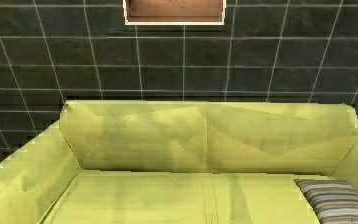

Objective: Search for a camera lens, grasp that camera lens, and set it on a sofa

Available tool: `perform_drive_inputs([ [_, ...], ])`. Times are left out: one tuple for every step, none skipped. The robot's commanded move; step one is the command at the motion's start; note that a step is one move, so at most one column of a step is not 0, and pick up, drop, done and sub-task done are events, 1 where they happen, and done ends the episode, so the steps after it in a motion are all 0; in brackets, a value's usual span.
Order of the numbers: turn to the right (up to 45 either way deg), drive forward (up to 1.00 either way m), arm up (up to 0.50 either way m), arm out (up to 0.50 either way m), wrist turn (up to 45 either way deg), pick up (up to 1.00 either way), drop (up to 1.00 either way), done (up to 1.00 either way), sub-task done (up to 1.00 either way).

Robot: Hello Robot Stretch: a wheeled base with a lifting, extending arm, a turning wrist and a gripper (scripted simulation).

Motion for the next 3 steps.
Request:
perform_drive_inputs([
  [21.0,0.00,0.00,0.00,0.0,0.00,0.00,0.00,0.00],
  [-18.0,0.00,0.00,0.00,0.0,0.00,0.00,0.00,0.00],
  [15.0,0.00,0.00,0.00,0.0,0.00,0.00,0.00,0.00],
])
